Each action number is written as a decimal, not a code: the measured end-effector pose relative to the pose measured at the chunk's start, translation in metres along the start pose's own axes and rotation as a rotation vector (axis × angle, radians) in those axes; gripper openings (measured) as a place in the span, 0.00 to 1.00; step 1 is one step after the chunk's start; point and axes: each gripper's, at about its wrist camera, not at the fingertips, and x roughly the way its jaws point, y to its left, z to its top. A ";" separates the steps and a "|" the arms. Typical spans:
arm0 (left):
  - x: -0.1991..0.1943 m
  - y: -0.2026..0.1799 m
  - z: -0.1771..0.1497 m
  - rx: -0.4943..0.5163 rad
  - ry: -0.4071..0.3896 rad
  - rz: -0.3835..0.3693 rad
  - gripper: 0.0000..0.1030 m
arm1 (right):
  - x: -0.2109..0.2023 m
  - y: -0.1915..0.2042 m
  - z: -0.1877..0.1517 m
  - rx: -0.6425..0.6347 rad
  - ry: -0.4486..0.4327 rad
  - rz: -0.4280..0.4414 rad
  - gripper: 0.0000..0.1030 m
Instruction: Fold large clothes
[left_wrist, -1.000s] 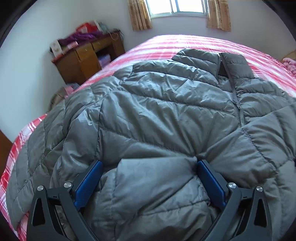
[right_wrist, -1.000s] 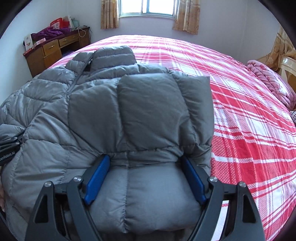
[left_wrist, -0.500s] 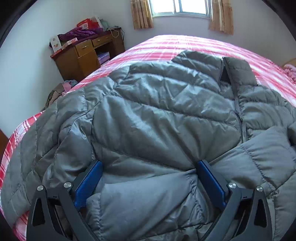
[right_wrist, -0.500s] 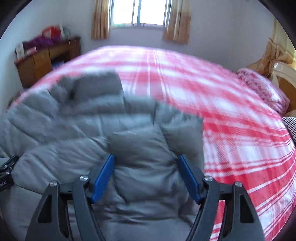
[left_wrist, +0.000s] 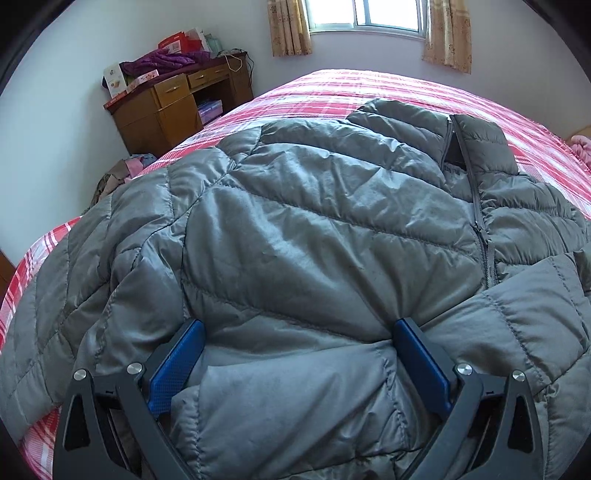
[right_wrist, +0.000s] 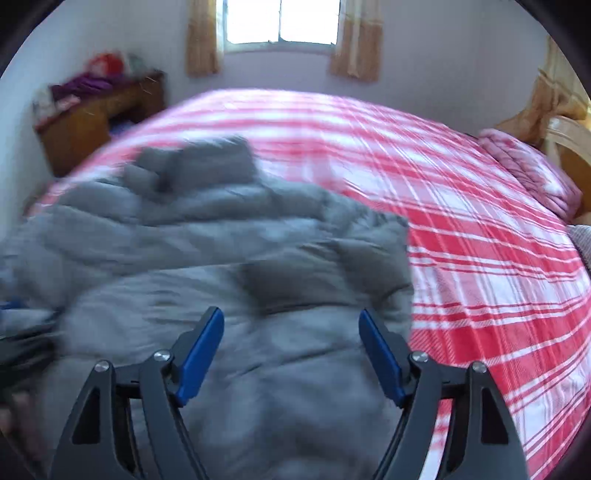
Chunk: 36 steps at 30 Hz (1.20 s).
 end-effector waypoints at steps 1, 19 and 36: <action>-0.001 0.001 -0.001 -0.001 0.000 -0.002 0.99 | -0.008 0.010 -0.001 -0.030 -0.020 0.005 0.78; -0.068 0.075 -0.002 0.010 -0.036 -0.122 0.99 | 0.001 0.023 -0.032 -0.037 0.066 0.023 0.86; -0.098 0.381 -0.135 -0.416 0.124 0.119 0.99 | -0.129 0.034 -0.119 -0.111 -0.113 0.159 0.89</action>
